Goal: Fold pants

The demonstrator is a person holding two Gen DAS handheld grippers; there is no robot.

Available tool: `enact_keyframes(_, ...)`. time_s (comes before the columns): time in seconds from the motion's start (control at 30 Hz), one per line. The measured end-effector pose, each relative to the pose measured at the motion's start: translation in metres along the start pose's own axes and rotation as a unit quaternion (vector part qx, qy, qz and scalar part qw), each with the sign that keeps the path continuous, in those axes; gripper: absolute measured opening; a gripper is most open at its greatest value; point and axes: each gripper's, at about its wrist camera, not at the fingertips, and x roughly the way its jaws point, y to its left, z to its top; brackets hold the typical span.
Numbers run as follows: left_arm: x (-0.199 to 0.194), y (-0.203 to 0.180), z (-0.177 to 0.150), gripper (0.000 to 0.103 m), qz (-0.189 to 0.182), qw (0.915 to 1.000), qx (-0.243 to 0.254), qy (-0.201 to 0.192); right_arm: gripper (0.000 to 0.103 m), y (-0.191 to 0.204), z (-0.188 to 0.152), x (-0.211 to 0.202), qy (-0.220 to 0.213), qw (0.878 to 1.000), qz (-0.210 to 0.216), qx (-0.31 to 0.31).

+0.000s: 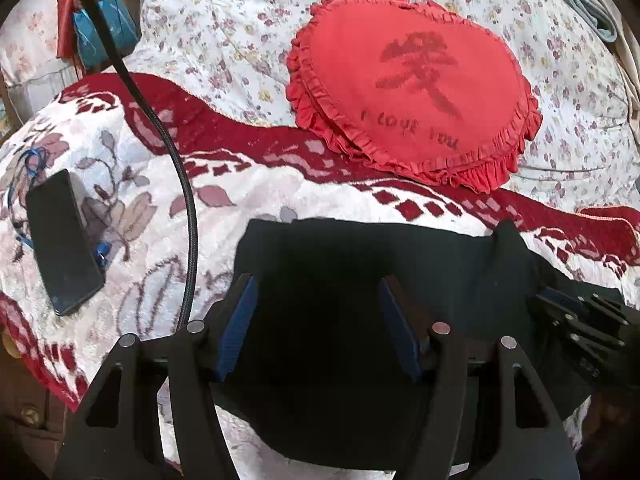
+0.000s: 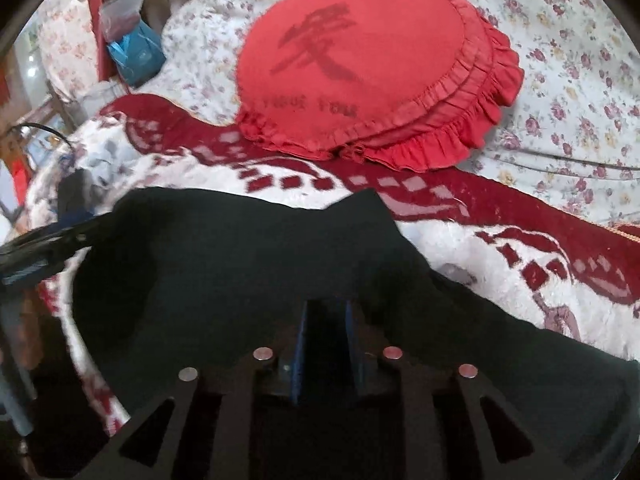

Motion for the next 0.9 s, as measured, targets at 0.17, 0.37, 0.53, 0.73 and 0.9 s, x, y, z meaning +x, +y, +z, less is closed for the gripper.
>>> enact_keyframes(0.17,0.010,-0.003,-0.002,0.063,0.004,0.9999,0.003,0.009,0.019,-0.009,0.003,0.016,-0.004,1.000,-0.007,0.018)
enact_keyframes(0.37,0.011,-0.008,-0.003,0.063,-0.002,1.0000,0.002,0.009,0.020,-0.008,0.008,0.006,-0.010,1.000,-0.007,0.021)
enact_keyframes(0.53,0.001,-0.016,-0.004,0.063,-0.039,0.9992,0.004,0.002,0.023,-0.009,0.003,-0.026,-0.033,0.999,-0.036,0.016)
enact_keyframes(0.73,-0.011,-0.034,-0.006,0.063,-0.055,0.9984,0.006,-0.004,0.043,-0.024,-0.010,-0.057,-0.054,0.996,-0.057,0.038)
enact_keyframes(0.9,-0.022,-0.055,-0.008,0.063,-0.044,0.9983,0.038,-0.012,0.043,-0.037,-0.025,-0.074,-0.058,0.994,-0.083,0.045)
